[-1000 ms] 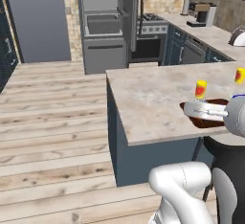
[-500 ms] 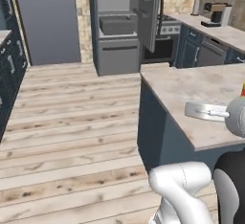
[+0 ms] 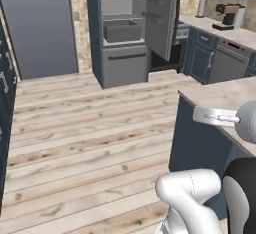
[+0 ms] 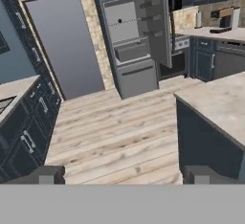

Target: Gather the corn and avocado from the fridge and place them on a tray on the dining counter. Then gather the chicken drumsticks from the fridge and place them on the other tray.

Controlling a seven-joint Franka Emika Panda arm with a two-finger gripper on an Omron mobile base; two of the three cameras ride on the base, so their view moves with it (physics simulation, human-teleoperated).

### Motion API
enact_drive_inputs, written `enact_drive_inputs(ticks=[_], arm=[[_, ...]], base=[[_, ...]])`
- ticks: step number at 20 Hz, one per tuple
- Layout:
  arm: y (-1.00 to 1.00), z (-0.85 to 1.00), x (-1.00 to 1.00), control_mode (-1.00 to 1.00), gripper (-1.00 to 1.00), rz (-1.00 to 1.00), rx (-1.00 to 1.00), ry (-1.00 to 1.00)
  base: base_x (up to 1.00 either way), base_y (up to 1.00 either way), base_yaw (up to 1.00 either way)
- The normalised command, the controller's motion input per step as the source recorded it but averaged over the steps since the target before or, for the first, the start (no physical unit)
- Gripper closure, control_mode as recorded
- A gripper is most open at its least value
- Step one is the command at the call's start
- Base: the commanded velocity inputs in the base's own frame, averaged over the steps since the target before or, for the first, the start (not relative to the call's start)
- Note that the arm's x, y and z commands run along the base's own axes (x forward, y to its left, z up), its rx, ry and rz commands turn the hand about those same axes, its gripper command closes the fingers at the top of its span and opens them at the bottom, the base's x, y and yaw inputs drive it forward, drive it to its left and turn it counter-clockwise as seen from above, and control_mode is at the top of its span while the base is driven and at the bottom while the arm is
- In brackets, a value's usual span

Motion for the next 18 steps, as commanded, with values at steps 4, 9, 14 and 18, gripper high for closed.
enact_drive_inputs(ticks=[4,9,14,18], arm=[[0.00,0.00,0.00,1.00,-1.00,0.00,0.00,0.00],[0.00,0.00,0.00,1.00,-1.00,0.00,0.00,0.00],[0.00,0.00,0.00,1.00,-1.00,0.00,0.00,0.00],[0.00,0.00,0.00,1.00,-1.00,0.00,0.00,0.00]], base=[[1.00,0.71,-0.36],[1.00,0.73,-0.33],[1.00,0.71,-0.30],[1.00,0.70,-0.26]])
